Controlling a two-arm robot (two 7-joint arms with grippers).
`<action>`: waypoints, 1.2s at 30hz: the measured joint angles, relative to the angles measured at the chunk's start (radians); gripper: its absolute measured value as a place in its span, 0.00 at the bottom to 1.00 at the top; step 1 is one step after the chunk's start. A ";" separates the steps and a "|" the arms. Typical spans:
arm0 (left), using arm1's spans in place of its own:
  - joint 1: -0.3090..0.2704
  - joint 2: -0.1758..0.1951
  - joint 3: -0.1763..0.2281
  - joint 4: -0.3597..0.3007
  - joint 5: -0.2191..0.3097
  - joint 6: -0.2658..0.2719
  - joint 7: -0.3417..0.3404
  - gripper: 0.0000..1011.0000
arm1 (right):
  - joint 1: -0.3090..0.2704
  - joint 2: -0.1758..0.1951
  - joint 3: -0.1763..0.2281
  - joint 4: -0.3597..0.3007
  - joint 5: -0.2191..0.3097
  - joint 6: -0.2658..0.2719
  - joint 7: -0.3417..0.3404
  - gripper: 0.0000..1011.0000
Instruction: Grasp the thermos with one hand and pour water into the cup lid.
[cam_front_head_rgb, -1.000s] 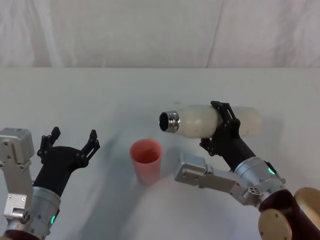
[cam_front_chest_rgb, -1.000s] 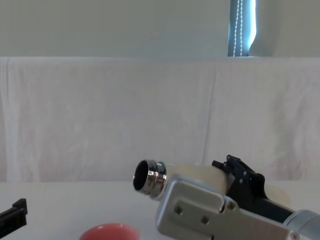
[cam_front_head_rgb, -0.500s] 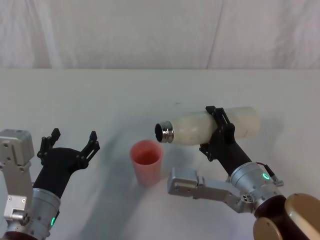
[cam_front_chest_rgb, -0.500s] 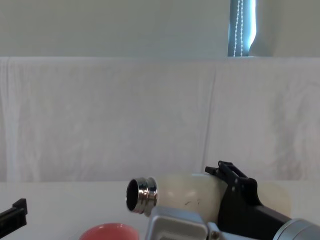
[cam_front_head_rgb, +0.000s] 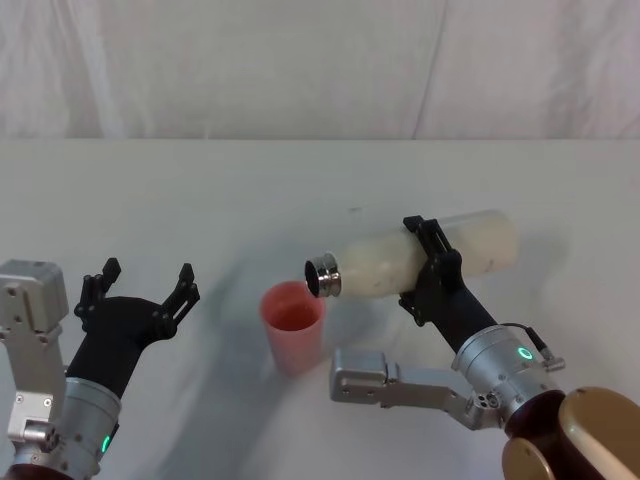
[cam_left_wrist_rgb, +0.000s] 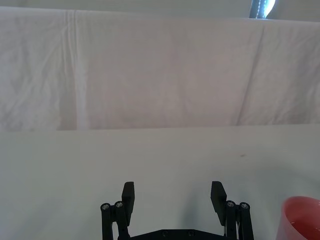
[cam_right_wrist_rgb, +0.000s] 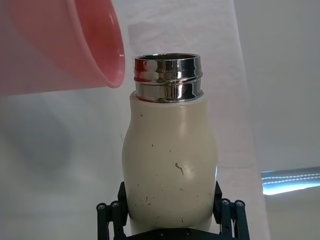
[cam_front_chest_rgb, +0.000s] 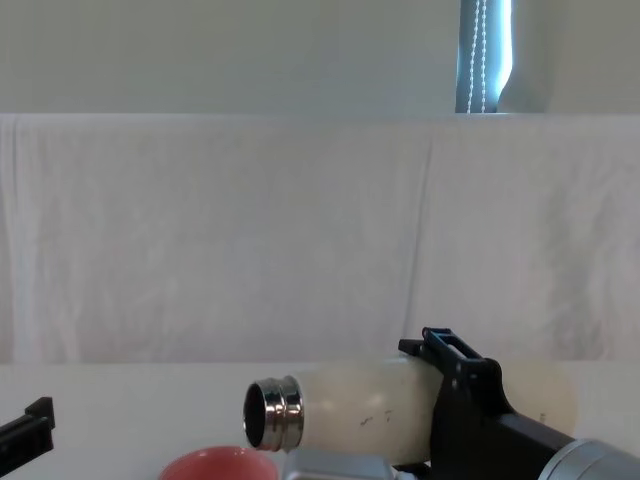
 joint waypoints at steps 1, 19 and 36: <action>0.000 0.000 0.000 0.000 0.000 0.000 0.000 0.99 | 0.002 0.002 -0.003 0.000 -0.005 0.002 0.004 0.95; 0.000 0.000 0.000 0.000 0.000 0.000 0.000 0.99 | 0.022 0.025 -0.028 -0.032 -0.044 0.016 0.040 0.95; 0.000 0.000 0.000 0.000 0.000 0.000 0.000 0.99 | 0.041 0.051 -0.043 -0.051 -0.071 0.023 0.075 0.95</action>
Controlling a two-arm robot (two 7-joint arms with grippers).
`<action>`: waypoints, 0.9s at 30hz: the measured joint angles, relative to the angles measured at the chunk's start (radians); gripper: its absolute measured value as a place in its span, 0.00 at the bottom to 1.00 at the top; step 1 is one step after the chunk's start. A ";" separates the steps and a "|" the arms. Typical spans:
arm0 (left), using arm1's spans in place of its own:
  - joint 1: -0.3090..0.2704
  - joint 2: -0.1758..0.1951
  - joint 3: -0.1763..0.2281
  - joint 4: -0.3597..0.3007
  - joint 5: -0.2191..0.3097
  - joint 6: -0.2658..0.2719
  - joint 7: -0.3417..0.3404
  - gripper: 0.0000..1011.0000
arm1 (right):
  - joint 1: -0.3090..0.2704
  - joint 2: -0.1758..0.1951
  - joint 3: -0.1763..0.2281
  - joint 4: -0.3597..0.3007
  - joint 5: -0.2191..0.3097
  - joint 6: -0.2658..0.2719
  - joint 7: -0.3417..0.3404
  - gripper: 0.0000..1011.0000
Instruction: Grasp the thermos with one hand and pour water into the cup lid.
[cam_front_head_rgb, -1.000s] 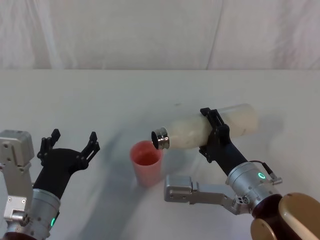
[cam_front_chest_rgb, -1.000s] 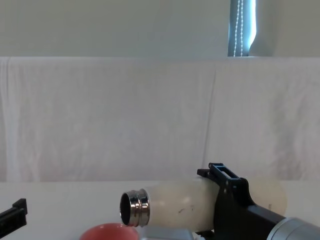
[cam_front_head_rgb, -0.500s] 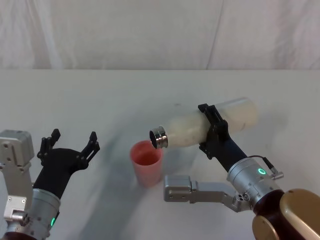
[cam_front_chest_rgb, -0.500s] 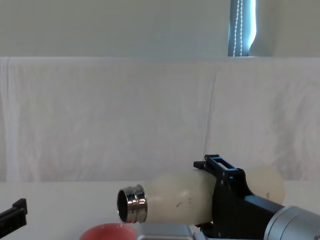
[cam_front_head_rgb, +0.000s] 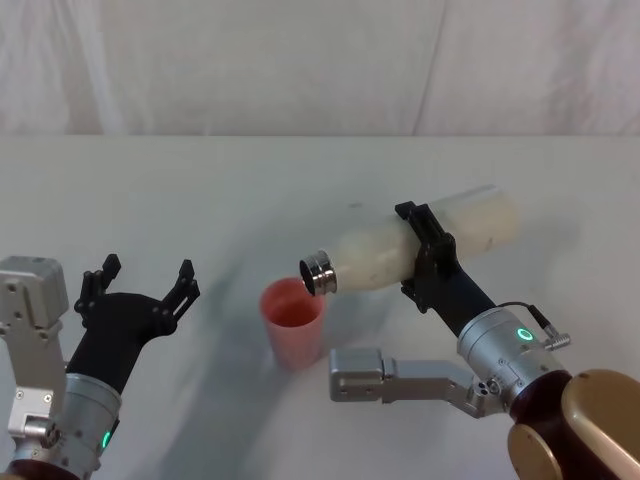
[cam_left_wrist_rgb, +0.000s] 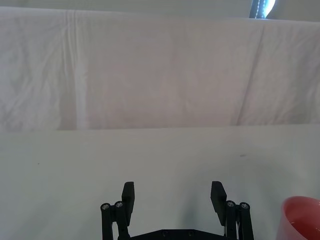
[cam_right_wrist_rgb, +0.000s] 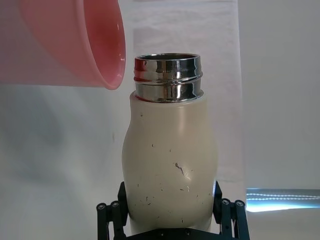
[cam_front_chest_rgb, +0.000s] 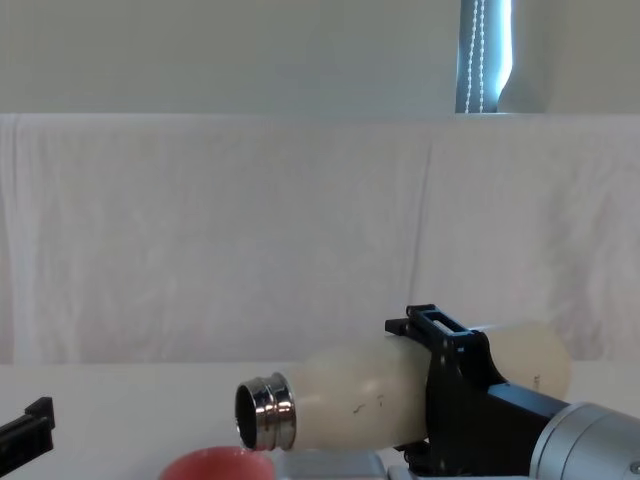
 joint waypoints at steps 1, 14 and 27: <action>0.000 0.000 0.000 0.000 0.000 0.000 0.000 0.99 | 0.001 0.000 -0.001 0.000 -0.002 0.000 0.000 0.95; 0.000 0.000 0.000 0.000 0.000 0.000 0.000 0.99 | 0.018 0.007 -0.019 0.004 -0.026 0.005 0.009 0.95; 0.000 0.000 0.000 0.000 0.000 0.000 0.000 0.99 | 0.024 0.008 -0.025 0.004 -0.033 0.009 0.011 0.95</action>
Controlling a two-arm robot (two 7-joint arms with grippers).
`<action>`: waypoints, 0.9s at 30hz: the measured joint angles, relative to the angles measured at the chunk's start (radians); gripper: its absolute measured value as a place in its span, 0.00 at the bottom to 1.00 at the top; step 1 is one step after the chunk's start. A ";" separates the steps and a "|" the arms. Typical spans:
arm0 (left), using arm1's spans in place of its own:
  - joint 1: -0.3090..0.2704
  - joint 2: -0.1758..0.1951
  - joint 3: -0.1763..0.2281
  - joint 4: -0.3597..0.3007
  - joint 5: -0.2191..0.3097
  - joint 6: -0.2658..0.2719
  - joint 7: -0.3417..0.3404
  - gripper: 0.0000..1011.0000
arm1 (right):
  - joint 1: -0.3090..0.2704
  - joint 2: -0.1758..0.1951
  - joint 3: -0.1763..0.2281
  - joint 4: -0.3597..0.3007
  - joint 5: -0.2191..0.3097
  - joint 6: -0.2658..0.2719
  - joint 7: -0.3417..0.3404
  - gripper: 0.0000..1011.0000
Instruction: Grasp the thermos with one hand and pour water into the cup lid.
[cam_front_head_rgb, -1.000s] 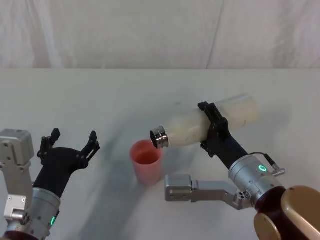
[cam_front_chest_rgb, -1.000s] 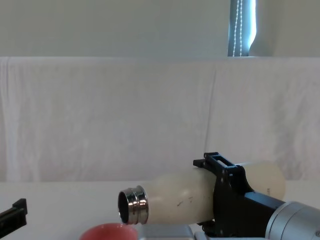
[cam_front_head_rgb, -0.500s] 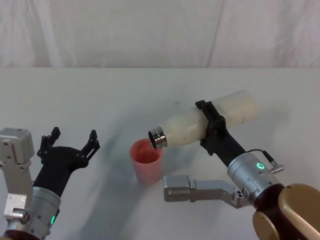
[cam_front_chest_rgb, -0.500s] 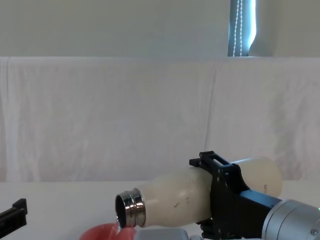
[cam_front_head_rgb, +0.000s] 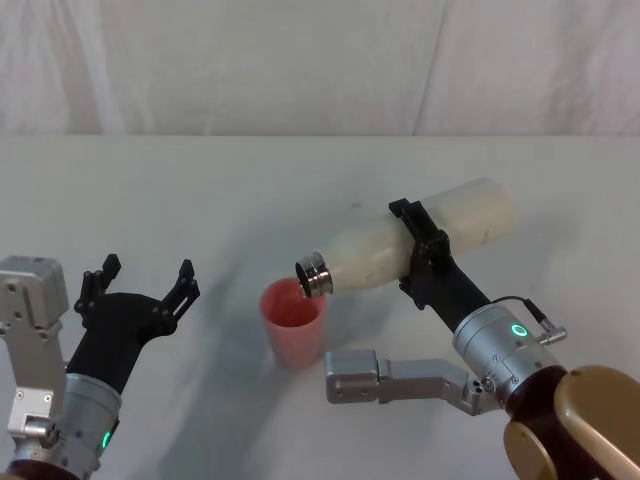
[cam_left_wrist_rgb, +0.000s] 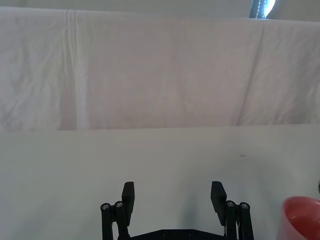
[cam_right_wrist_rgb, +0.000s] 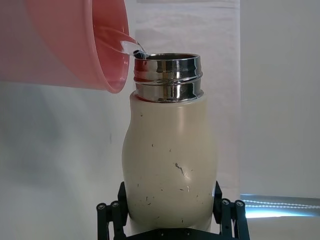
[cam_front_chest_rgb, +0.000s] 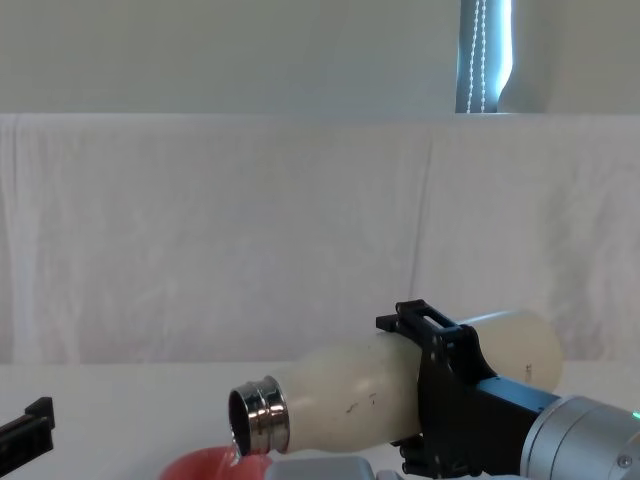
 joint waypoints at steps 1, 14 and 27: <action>0.000 0.000 0.000 0.000 0.000 0.000 0.000 0.99 | 0.000 0.000 0.000 0.000 -0.001 0.001 0.000 0.95; 0.000 0.000 0.000 0.000 0.000 0.000 0.000 0.99 | 0.005 0.000 -0.005 -0.004 -0.008 0.006 0.005 0.95; 0.000 0.000 0.000 0.000 0.000 0.000 0.000 0.99 | 0.012 0.000 -0.013 -0.009 -0.019 0.011 0.018 0.95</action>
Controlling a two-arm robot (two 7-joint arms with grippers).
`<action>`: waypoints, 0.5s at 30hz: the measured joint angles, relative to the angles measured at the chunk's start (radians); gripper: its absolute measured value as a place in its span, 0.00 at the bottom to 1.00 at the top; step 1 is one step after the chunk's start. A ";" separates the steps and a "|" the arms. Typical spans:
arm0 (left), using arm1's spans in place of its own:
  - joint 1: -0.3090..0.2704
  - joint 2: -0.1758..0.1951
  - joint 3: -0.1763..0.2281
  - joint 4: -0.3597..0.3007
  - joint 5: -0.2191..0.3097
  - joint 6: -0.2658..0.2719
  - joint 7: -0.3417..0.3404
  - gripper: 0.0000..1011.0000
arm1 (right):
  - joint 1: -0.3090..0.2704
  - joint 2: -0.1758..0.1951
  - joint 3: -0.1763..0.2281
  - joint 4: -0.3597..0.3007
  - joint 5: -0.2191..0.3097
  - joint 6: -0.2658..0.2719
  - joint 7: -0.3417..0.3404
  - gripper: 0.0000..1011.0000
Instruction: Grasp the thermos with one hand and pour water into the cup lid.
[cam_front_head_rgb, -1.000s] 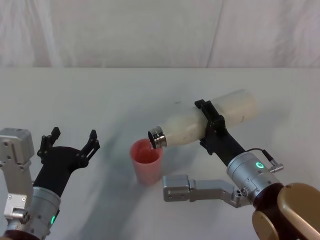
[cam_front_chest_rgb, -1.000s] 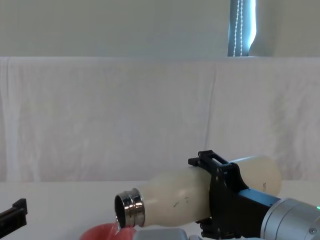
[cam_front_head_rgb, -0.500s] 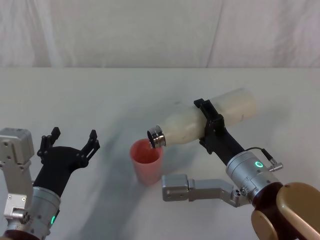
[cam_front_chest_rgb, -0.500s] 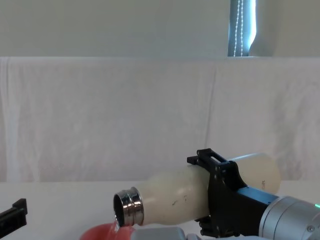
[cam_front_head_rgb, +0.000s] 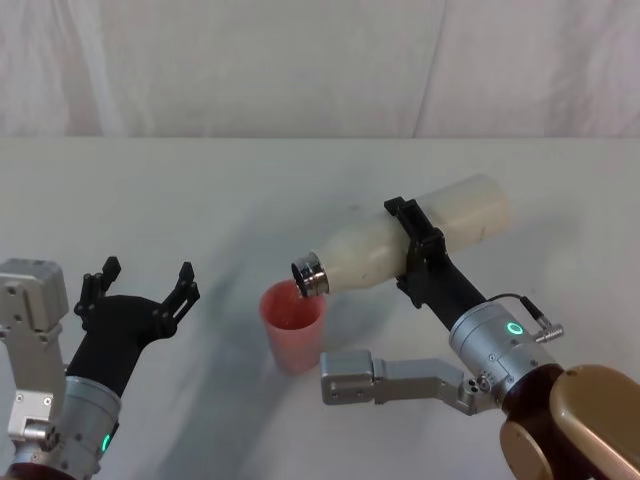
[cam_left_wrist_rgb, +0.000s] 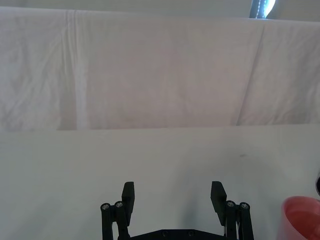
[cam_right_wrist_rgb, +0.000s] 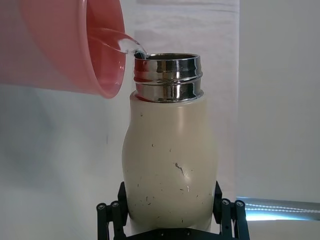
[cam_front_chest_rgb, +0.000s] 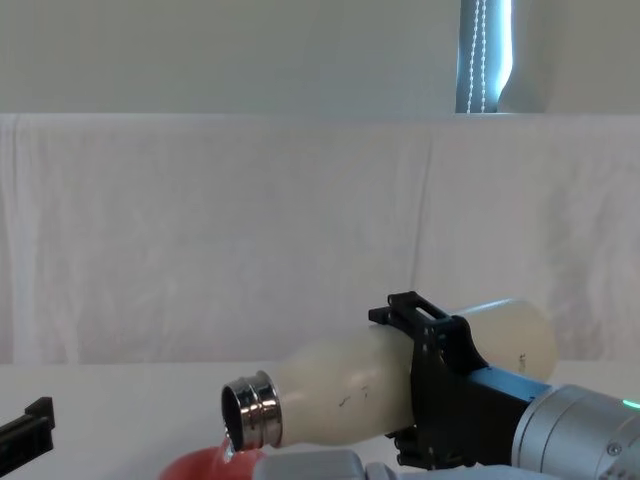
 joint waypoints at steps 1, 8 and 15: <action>0.000 0.000 0.000 0.000 0.000 0.000 0.000 0.99 | 0.000 0.000 0.000 -0.001 0.000 0.000 0.001 0.95; 0.000 0.000 0.000 0.000 0.000 0.000 0.000 0.99 | 0.004 -0.002 -0.002 0.000 0.000 0.000 0.002 0.95; 0.000 0.000 0.000 0.000 0.000 0.000 0.000 0.99 | 0.005 -0.001 -0.002 0.000 0.001 0.000 0.003 0.95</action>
